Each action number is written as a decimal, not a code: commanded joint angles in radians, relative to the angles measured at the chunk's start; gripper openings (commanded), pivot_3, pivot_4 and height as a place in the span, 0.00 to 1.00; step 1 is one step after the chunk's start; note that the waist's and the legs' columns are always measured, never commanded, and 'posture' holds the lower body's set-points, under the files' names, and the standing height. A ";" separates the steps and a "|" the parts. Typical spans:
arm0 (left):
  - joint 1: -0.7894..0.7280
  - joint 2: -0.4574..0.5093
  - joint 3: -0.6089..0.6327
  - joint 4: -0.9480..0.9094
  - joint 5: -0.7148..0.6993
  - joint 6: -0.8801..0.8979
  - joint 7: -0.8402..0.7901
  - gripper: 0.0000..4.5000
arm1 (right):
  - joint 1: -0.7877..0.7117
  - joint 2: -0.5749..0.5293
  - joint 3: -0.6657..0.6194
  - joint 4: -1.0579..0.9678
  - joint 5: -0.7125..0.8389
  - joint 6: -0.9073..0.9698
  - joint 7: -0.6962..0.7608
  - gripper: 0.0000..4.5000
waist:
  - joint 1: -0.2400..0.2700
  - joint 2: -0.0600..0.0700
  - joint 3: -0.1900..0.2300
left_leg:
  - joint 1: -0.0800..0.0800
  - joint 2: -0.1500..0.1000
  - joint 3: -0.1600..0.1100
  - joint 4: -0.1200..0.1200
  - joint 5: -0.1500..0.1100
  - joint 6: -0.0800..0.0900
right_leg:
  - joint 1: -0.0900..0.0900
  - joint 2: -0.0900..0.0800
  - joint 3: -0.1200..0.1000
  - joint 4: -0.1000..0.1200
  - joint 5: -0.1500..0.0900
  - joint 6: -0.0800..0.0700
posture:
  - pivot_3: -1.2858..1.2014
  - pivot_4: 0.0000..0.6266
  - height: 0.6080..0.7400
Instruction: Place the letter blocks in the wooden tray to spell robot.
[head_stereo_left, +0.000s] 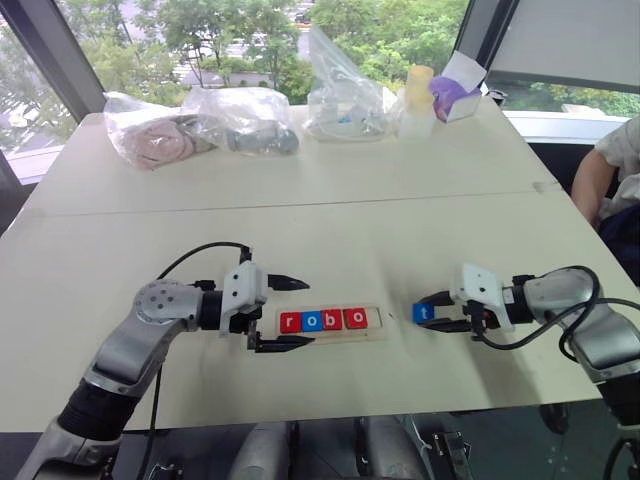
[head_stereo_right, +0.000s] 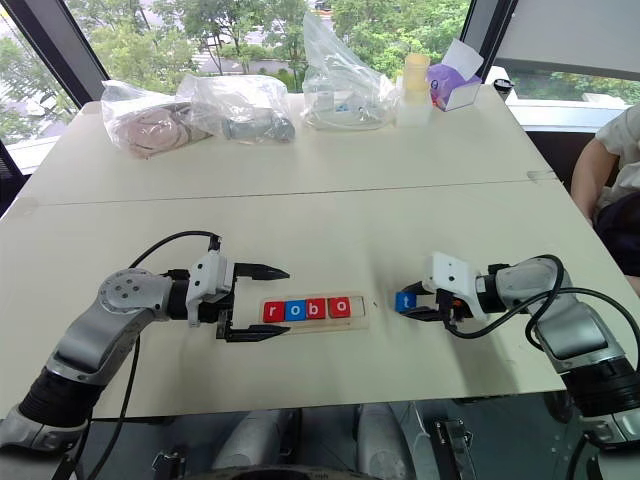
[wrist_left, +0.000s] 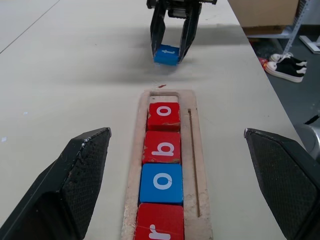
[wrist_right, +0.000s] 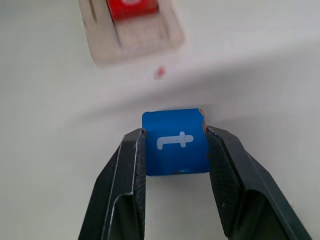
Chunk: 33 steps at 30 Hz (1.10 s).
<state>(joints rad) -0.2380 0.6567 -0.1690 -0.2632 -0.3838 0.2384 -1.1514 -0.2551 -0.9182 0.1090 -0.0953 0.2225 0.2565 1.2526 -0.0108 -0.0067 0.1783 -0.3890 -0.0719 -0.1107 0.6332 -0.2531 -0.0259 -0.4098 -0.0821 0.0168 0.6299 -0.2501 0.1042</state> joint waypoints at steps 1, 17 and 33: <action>-0.006 0.002 0.019 -0.024 -0.014 -0.005 0.001 1.00 | -0.037 0.024 0.007 -0.156 0.050 0.096 -0.023 0.25 | 0.000 0.000 0.000 | 0.000 0.000 0.000 0.000 0.000 0.000 | 0.000 0.000 0.000 0.000 0.000 0.000 | 0.52 0.24 1.00; 0.034 0.004 0.031 -0.037 -0.010 -0.022 0.017 1.00 | -0.109 0.090 0.170 -0.125 -0.094 0.106 -0.076 0.25 | 0.001 0.000 0.000 | -0.001 0.000 -0.001 0.000 0.000 0.000 | -0.001 0.000 0.000 0.000 0.000 0.000 | 0.52 0.24 1.00; 0.039 -0.001 0.028 -0.045 -0.008 -0.021 0.035 1.00 | -0.146 0.125 0.200 -0.107 -0.102 0.127 -0.064 0.25 | 0.001 0.000 0.000 | -0.001 0.000 -0.001 0.000 0.000 0.000 | -0.001 0.000 0.000 0.000 0.000 0.000 | 0.52 0.24 1.00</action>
<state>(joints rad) -0.2004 0.6537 -0.1643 -0.2755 -0.3833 0.2289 -1.1198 -0.3777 -0.8016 0.3101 -0.1923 0.1212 0.3854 1.1859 -0.0102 -0.0068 0.1783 -0.3897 -0.0722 -0.1112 0.6333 -0.2530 -0.0261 -0.4104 -0.0818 0.0164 0.6299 -0.2500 0.1042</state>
